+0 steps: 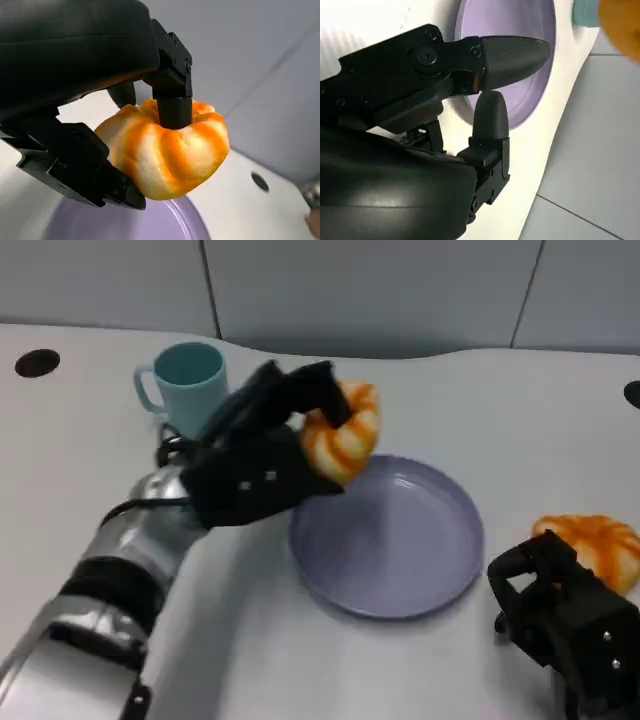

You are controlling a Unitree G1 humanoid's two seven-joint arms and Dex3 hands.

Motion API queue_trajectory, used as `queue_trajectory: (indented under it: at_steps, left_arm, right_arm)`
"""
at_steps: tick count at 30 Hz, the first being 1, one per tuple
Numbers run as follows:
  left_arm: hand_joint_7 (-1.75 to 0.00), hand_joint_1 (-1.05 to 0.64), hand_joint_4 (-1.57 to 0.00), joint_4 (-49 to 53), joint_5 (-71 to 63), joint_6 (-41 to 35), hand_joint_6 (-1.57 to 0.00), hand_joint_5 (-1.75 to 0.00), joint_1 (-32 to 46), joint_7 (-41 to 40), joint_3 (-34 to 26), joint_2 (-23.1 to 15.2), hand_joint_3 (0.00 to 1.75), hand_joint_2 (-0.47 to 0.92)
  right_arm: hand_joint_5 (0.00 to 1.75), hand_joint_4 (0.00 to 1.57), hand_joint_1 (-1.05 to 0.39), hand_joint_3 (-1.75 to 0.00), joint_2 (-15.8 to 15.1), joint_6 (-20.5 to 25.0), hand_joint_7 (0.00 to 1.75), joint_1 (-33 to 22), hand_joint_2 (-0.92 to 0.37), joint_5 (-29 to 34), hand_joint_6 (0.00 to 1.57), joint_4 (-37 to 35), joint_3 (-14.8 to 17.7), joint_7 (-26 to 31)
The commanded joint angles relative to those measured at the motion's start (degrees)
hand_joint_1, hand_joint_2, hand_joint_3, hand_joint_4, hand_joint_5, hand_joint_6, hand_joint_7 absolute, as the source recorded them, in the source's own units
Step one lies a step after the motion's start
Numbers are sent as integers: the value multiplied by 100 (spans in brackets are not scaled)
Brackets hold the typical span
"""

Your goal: Grasp the bread from the table and place it into the plate.

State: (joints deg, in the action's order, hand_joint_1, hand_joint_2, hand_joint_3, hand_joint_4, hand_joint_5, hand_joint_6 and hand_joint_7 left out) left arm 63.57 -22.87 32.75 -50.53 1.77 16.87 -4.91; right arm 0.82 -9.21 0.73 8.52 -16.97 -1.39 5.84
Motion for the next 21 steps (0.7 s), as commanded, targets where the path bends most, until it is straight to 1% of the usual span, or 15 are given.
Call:
queue_trajectory:
  at_steps: [1, 6, 9, 11, 13, 14, 15, 16, 17, 18, 19, 20, 21]
  left_arm:
    - [-175, -9, -89, 286, -418, -302, -65, -175, -365, -140, 371, 226, 26, 77]
    - [-175, -12, -93, 543, -609, -506, -67, -175, -493, -213, 565, 420, 28, 77]
    - [-175, -12, -93, 661, -788, -683, -67, -175, -562, -305, 747, 503, 30, 76]
    - [-175, -13, -92, 694, -930, -767, -66, -175, -601, -349, 872, 492, 30, 76]
    - [-175, -23, -85, 737, -990, -896, -59, -175, -682, -124, 945, 468, 28, 75]
    - [-175, -30, -77, 749, -997, -930, -54, -175, -709, -34, 959, 460, 26, 75]
    - [-175, -31, -75, 763, -1038, -948, -52, -175, -754, 103, 1011, 432, 25, 75]
    - [-148, -46, -57, 770, -1066, -956, -46, -156, -784, 189, 1052, 412, 15, 78]
    - [-128, -54, -47, 777, -1097, -971, -43, -142, -821, 320, 1104, 385, 8, 80]
    - [-96, -59, -41, 779, -1148, -957, -45, -119, -851, 415, 1170, 353, 5, 81]
    - [-69, -63, -38, 775, -1236, -924, -50, -101, -871, 443, 1254, 316, 2, 83]
    - [-35, -67, -28, 769, -1310, -897, -46, -69, -883, 440, 1319, 289, 1, 84]
    - [-20, -70, -25, 767, -1361, -866, -44, -52, -885, 408, 1369, 272, 1, 84]
  right_arm:
    - [175, 61, -28, -41, -146, -142, 168, 55, -92, -65, 36, -118, 97, -13]
    - [175, 62, -22, -40, -182, -182, 168, 56, -92, -109, 38, -177, 122, -39]
    - [175, 61, -23, -40, -160, 116, 168, 12, -92, -139, 38, 40, 119, -64]
    - [175, 60, -23, -40, -164, 134, 168, -7, -92, -135, 38, 81, 106, -77]
    - [175, 61, -22, -40, -150, 37, 169, -22, -92, -130, 39, 41, 95, -60]
    - [175, 61, -22, -40, -146, 2, 169, -26, -92, -132, 39, 24, 94, -56]
    - [175, 61, -22, -40, -144, -37, 169, -29, -92, -148, 39, 6, 94, -71]
    - [175, 62, -23, -41, -146, -61, 169, -31, -92, -160, 38, -5, 95, -84]
    - [175, 62, -23, -41, -149, -117, 168, -26, -92, -162, 38, -38, 94, -86]
    - [175, 63, -23, -41, -151, -159, 168, -22, -92, -163, 38, -66, 94, -84]
    - [175, 63, -24, -41, -149, -197, 168, -14, -92, -184, 38, -107, 103, -93]
    - [175, 62, -24, -41, -146, -211, 167, -8, -92, -200, 38, -131, 110, -96]
    - [175, 62, -24, -41, -142, -222, 167, -1, -92, -212, 38, -157, 114, -97]
